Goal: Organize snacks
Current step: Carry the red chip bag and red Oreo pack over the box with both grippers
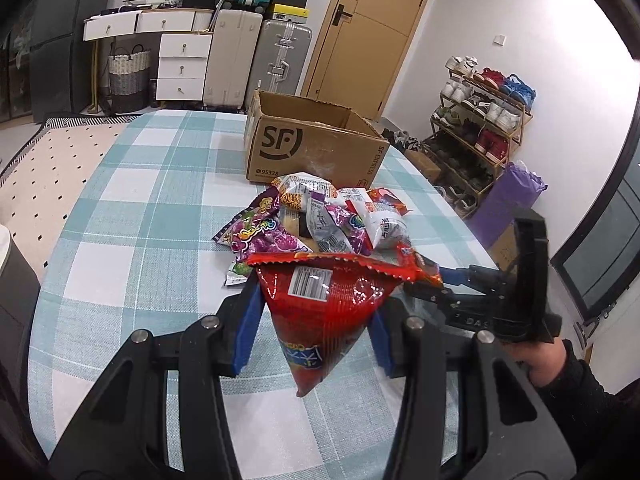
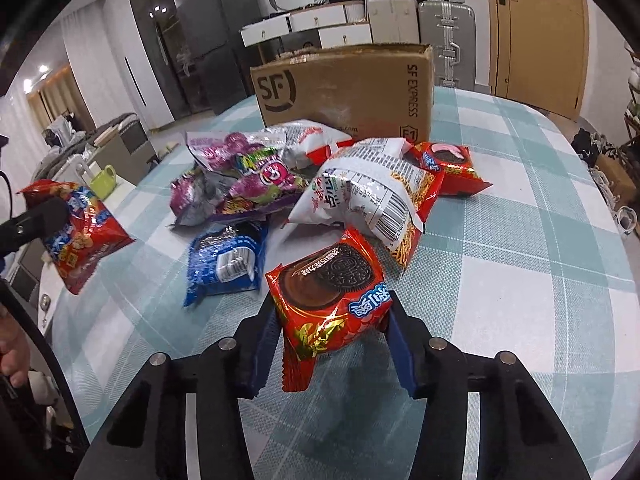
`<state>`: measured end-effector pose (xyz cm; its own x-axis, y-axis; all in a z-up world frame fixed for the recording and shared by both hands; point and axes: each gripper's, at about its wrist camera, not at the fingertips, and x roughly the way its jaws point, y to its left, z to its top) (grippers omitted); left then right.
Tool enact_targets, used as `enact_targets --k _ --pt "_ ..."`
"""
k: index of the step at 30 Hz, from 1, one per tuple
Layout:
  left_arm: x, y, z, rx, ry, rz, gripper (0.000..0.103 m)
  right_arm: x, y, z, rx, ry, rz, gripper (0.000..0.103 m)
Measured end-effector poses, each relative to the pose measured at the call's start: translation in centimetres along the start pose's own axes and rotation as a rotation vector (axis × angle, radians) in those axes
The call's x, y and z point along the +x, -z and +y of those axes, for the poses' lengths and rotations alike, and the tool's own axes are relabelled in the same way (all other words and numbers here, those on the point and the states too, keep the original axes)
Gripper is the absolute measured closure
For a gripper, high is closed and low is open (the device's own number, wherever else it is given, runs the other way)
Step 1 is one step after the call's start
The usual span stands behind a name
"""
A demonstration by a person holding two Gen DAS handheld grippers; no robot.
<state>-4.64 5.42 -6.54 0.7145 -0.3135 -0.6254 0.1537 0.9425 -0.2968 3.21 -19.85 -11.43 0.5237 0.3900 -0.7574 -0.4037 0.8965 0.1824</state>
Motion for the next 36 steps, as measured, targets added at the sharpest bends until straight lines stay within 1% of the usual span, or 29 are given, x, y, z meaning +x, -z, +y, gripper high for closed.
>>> enact_targets --k 4,7,14,20,21,24,26,28,29,31,36 --pt "0.0 -0.5 -0.4 0.009 -0.008 -0.002 0.058 -2.5 -0.1 0.4 0.014 -0.041 -0.048 0.053" --pt "0.0 -1.3 -1.0 0.029 -0.007 -0.009 0.058 -4.3 -0.9 1.1 0.006 -0.073 -0.083 0.053" --pt "0.0 -5.0 -2.5 0.076 -0.017 -0.049 0.058 -7.7 -4.7 3.2 -0.030 -0.176 -0.160 0.053" --pt "-0.1 -9.7 -3.7 0.122 -0.053 -0.078 0.058 -8.9 -9.2 3.5 -0.024 -0.256 -0.194 0.053" --pt "-0.1 -10.6 -4.0 0.140 -0.047 -0.085 0.058 -9.1 -10.1 3.4 -0.018 -0.266 -0.200 0.053" --pt "-0.1 -13.0 -5.2 0.213 -0.076 -0.106 0.058 -9.5 -12.5 3.0 -0.016 -0.285 -0.218 0.053" --pt "0.2 -14.8 -5.4 0.208 -0.070 -0.093 0.058 -9.6 -14.2 2.7 -0.021 -0.284 -0.228 0.053" --pt "0.8 -16.8 -5.4 0.177 -0.036 -0.059 0.058 -9.8 -15.8 2.5 -0.022 -0.282 -0.245 0.053" --pt "1.1 -17.9 -5.4 0.173 -0.033 -0.053 0.058 -9.9 -16.7 2.3 -0.021 -0.286 -0.248 0.053" --pt "1.7 -20.0 -5.6 0.174 -0.047 -0.062 0.058 -10.0 -18.5 1.9 -0.014 -0.286 -0.258 0.053" --pt "4.3 -25.2 -5.2 0.152 -0.051 -0.056 0.058 -8.8 -23.0 1.3 -0.038 -0.263 -0.251 0.053"
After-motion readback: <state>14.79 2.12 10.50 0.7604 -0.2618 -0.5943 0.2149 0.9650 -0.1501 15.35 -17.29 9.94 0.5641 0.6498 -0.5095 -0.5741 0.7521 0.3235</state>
